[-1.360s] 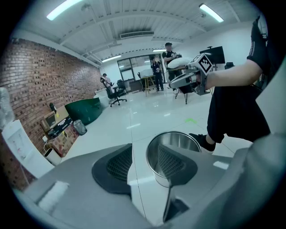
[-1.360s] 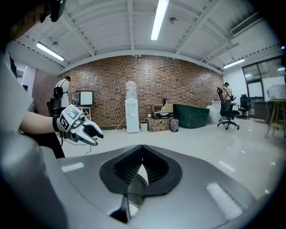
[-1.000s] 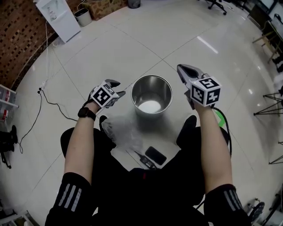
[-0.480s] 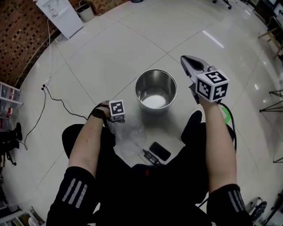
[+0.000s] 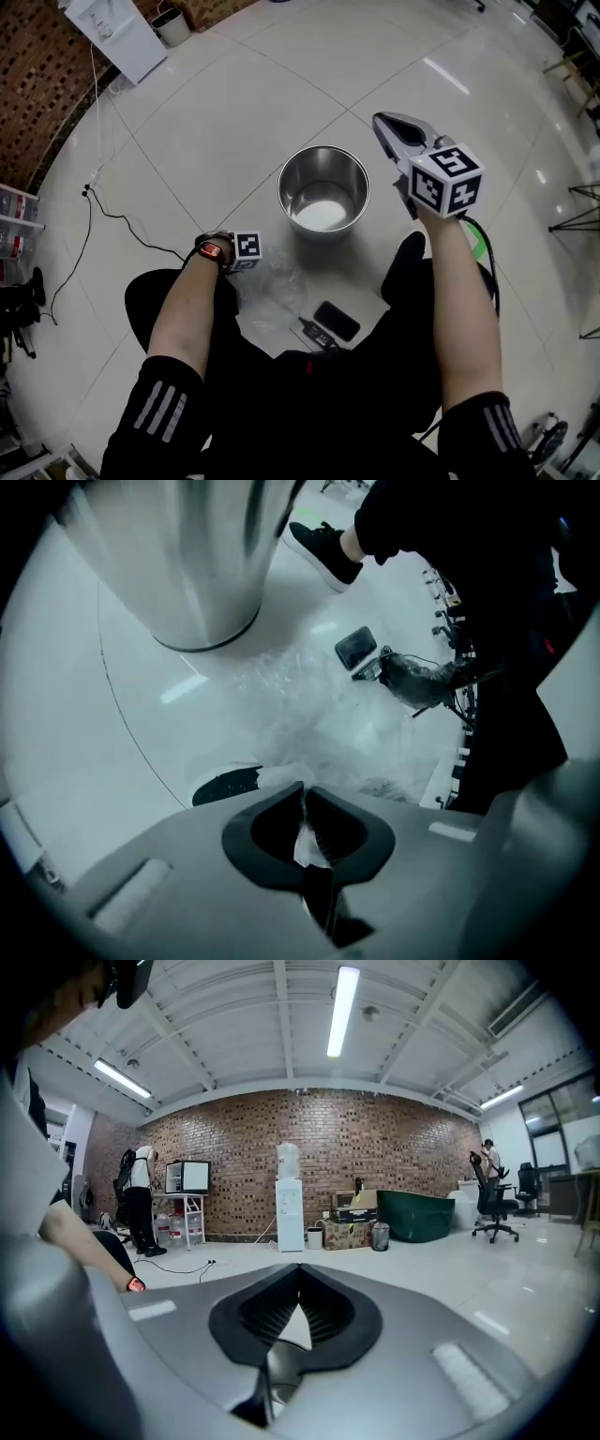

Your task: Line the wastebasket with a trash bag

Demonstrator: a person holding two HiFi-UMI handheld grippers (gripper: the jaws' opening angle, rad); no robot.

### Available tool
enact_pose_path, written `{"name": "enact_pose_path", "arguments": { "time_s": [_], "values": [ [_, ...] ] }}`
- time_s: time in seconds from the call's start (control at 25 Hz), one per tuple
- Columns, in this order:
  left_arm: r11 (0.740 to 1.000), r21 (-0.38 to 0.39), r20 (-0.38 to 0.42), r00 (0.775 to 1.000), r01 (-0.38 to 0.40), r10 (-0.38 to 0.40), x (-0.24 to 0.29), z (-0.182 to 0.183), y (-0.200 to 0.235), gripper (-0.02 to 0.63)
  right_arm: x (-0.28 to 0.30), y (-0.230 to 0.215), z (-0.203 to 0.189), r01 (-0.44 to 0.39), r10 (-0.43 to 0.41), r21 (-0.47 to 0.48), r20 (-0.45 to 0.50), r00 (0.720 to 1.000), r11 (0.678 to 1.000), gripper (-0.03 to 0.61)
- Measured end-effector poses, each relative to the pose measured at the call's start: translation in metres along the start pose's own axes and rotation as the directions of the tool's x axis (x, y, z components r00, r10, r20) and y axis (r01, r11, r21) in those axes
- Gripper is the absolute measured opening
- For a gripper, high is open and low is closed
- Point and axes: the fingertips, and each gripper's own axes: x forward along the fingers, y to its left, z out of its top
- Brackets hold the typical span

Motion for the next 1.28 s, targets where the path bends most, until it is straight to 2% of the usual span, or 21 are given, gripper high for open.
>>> {"name": "enact_pose_path", "arguments": {
  "time_s": [0.12,0.28,0.4,0.48,0.64,0.76,0.84,0.96,1.08,1.2,1.24,1.28],
  "values": [
    [0.999,-0.005,0.12,0.991,-0.054,0.054,-0.026,0.026,0.011,-0.006,0.001,-0.001,-0.001,-0.002,0.002,0.002,0.002,1.0,1.0,0.006],
    [0.987,-0.027,0.281,0.947,-0.156,0.157,-0.08,0.054,0.022,-0.006,-0.001,0.0,-0.003,-0.002,0.002,-0.001,-0.001,1.0,1.0,0.006],
    [0.964,-0.016,0.342,0.905,-0.266,0.255,-0.126,0.059,0.025,-0.006,-0.001,0.001,-0.005,0.001,-0.001,0.0,-0.003,1.0,1.0,0.006],
    [0.944,-0.01,0.392,0.867,-0.331,0.308,-0.161,0.062,0.022,-0.006,-0.001,0.001,-0.006,0.003,-0.003,0.002,-0.004,1.0,1.0,0.006],
    [0.885,-0.031,0.442,0.787,-0.465,0.43,-0.226,0.053,0.014,-0.006,-0.002,0.0,-0.006,0.005,-0.005,-0.001,-0.004,1.0,1.0,0.006],
    [0.84,-0.016,0.518,0.714,-0.543,0.471,-0.273,0.054,-0.009,-0.006,-0.002,0.003,-0.007,0.0,0.0,-0.009,-0.009,1.0,1.0,0.006],
    [0.811,-0.036,0.563,0.659,-0.584,0.499,-0.301,0.052,-0.021,-0.006,-0.001,0.006,-0.009,-0.01,0.01,-0.017,-0.013,1.0,1.0,0.006],
    [0.762,-0.074,0.649,0.549,-0.643,0.527,-0.348,0.055,-0.039,-0.006,0.002,0.012,-0.011,-0.022,0.021,-0.031,-0.022,1.0,0.999,0.007],
    [0.725,-0.109,0.731,0.439,-0.68,0.522,-0.393,0.062,-0.057,-0.006,0.009,0.022,-0.016,-0.046,0.043,-0.053,-0.052,0.998,0.998,0.008],
    [0.683,-0.147,0.786,0.335,-0.715,0.519,-0.431,0.068,-0.073,-0.006,0.016,0.04,-0.028,-0.13,0.121,-0.078,-0.106,0.987,0.988,0.012],
    [0.668,-0.156,0.798,0.305,-0.728,0.52,-0.443,0.071,-0.078,-0.006,0.018,0.05,-0.033,-0.175,0.164,-0.083,-0.127,0.978,0.981,0.031],
    [0.651,-0.165,0.808,0.278,-0.741,0.52,-0.453,0.073,-0.082,-0.006,0.02,0.06,-0.038,-0.226,0.212,-0.083,-0.144,0.966,0.971,0.078]
  ]
}}
